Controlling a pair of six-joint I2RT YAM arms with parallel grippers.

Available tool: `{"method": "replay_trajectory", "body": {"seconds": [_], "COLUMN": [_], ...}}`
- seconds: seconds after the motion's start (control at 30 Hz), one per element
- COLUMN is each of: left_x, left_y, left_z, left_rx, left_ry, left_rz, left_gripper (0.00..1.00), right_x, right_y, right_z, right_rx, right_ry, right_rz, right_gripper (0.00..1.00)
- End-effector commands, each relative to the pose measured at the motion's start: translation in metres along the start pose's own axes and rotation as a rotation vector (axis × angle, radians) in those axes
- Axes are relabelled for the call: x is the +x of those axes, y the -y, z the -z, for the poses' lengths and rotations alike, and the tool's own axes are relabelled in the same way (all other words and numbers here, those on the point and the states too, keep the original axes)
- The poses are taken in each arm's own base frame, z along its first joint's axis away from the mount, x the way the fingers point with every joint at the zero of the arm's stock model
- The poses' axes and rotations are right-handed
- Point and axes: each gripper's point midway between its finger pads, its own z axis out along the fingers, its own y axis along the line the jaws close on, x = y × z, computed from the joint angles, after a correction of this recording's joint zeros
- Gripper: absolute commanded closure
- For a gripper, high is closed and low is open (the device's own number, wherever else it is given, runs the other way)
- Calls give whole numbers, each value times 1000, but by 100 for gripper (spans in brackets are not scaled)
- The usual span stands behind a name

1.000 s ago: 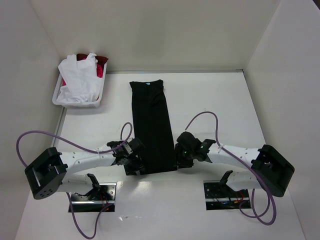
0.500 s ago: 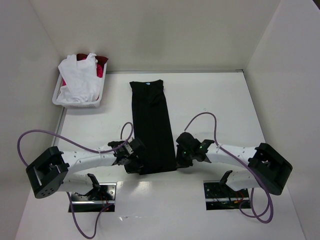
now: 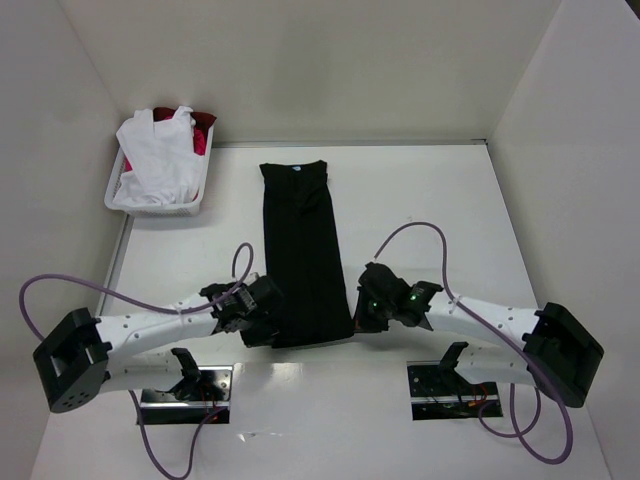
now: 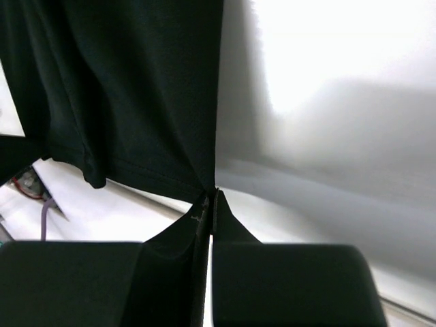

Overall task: Fold and stack the t-shirts
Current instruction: Grab the bottom of the folded rectangular tshirt with both arms, then fold the folded rectangular tshirt in 1/3 of the way

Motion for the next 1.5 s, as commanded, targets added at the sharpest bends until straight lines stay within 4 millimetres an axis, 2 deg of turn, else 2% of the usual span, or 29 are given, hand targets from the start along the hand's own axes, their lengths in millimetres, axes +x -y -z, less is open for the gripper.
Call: {"method": "replay_trajectory", "body": {"seconds": [0.0, 0.03, 0.2, 0.23, 0.3, 0.33, 0.37, 0.43, 0.47, 0.5, 0.53, 0.6, 0.77, 0.8, 0.87, 0.93, 0.97, 1.03, 1.07, 1.1, 1.13, 1.17, 1.2, 1.23, 1.27, 1.3, 1.37, 1.47], "left_x": [-4, -5, -28, -35, -45, -49, -54, -61, -64, -72, -81, -93, -147, -160, -178, -196, -205, -216, -225, -227, -232, -235, -240, -245, -252, -256, -264, -269], "left_y": [-14, -11, 0, 8, 9, 12, 20, 23, 25, 25, 32, 32, 38, 44, 46, 54, 49, 56, 58, 64, 62, 64, 65, 71, 70, 67, 69, 64], "left_z": [14, 19, 48, 58, 67, 71, 77, 78, 79, 76, 81, 77, 85, 89, 92, 91, 89, 81, 82, 72, 69, 58, 54, 54, 51, 39, 27, 9], "left_rx": [-30, -16, 30, 47, 32, 41, 55, 25, 19, -10, -7, -52, -74, -62, -36, -12, -20, -3, 5, 8, -8, -23, -20, -17, -25, -48, -58, -74], "left_ry": [30, 35, 146, 174, 221, 241, 257, 281, 292, 300, 320, 330, 412, 435, 445, 458, 458, 439, 446, 423, 419, 405, 398, 401, 405, 384, 367, 328], "left_rz": [-19, -28, -42, -51, -61, -83, -88, -109, -132, -126, -125, -152, -123, -136, -124, -148, -132, -167, -167, -186, -202, -215, -220, -220, -231, -223, -237, -234], "left_gripper": [100, 100, 100, 100, 100, 100, 100, 100, 100, 100, 100, 100, 100, 100, 100, 100, 100, 100, 100, 100, 100, 100, 100, 100, 100, 100, 100, 100], "right_x": [-3, -7, -32, -36, -53, -61, -65, -81, -92, -100, -110, -121, -168, -171, -188, -201, -209, -221, -222, -225, -237, -238, -243, -251, -253, -255, -263, -273], "right_y": [-7, -15, -32, -34, -51, -62, -64, -62, -71, -67, -75, -77, -87, -91, -93, -99, -92, -96, -98, -93, -95, -96, -89, -92, -92, -87, -89, -90], "right_z": [13, 17, 32, 35, 44, 49, 47, 47, 51, 48, 51, 47, 51, 50, 46, 45, 39, 39, 33, 30, 32, 30, 22, 22, 19, 9, 5, -10], "right_rx": [4, -18, -22, -20, -44, -56, -44, -18, -35, -12, -28, -11, 8, 3, 20, 11, 34, 22, 18, 26, 20, 22, 43, 34, 38, 49, 42, 36], "right_ry": [40, 53, 148, 162, 215, 237, 243, 269, 292, 296, 318, 322, 391, 385, 398, 410, 407, 420, 409, 402, 425, 423, 413, 422, 418, 397, 400, 390], "right_rz": [7, 0, 22, 33, 60, 68, 78, 86, 84, 85, 89, 96, 119, 131, 128, 131, 125, 124, 125, 123, 123, 123, 122, 126, 126, 127, 130, 134], "right_gripper": [100, 100, 100, 100, 100, 100, 100, 100, 100, 100, 100, 100, 100, 100, 100, 100, 100, 100, 100, 100, 100, 100, 100, 100, 100, 100, 100, 100]}}
